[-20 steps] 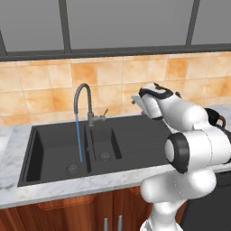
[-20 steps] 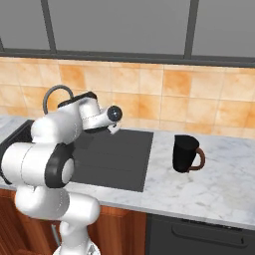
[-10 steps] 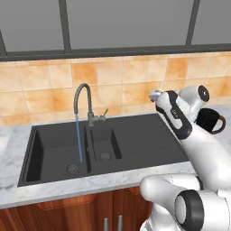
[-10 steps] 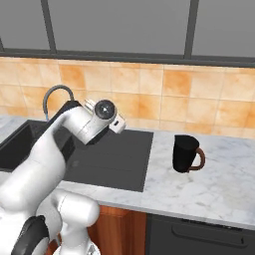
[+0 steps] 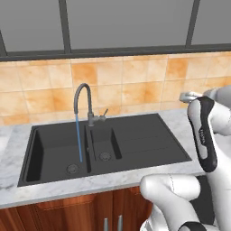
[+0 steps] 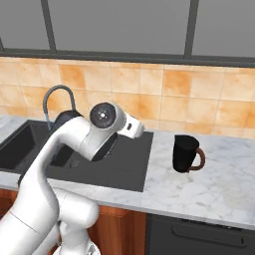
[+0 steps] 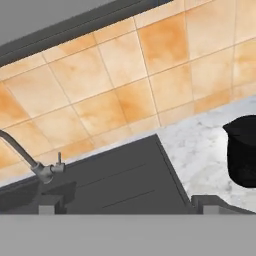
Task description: Turn on the sink faucet and place the jug under the water for a few seconds to fill it up.
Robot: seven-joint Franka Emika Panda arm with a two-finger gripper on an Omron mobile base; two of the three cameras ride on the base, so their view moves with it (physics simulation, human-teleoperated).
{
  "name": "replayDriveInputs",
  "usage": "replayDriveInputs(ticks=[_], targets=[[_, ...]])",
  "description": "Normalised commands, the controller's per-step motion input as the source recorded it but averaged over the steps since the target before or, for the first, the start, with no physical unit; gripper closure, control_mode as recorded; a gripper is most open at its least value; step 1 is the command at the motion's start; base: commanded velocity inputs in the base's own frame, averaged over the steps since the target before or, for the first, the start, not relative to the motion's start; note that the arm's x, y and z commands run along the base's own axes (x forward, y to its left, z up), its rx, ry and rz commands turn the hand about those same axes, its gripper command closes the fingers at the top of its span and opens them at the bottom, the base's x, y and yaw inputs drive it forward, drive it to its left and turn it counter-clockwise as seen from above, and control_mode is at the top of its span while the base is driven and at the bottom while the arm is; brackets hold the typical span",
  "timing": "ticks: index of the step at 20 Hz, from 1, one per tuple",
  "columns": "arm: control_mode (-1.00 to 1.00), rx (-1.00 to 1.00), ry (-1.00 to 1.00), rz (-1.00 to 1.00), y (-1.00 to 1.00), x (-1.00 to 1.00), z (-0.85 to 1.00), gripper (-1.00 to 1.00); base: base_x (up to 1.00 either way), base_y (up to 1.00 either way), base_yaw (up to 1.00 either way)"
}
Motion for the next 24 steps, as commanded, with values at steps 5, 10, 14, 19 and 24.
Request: replayDriveInputs(ticks=[5, 10, 14, 19, 24], targets=[[-1.0, -0.11, -0.23, 0.01, -1.0, -1.0, -0.07, -1.0, 0.0, 0.0, 0.0], [-1.0, -0.12, -0.29, 0.01, -1.0, -1.0, -0.04, -1.0, 0.0, 0.0, 0.0], [-1.0, -0.12, -0.14, 0.03, -1.0, -0.71, -0.21, -1.0, 0.0, 0.0, 0.0], [-1.0, -0.21, -0.31, 0.09, -0.81, -0.09, -0.71, -1.0, 0.0, 0.0, 0.0], [-1.0, -0.2, -0.22, 0.12, -0.48, 0.29, -0.51, -1.0, 0.0, 0.0, 0.0]])
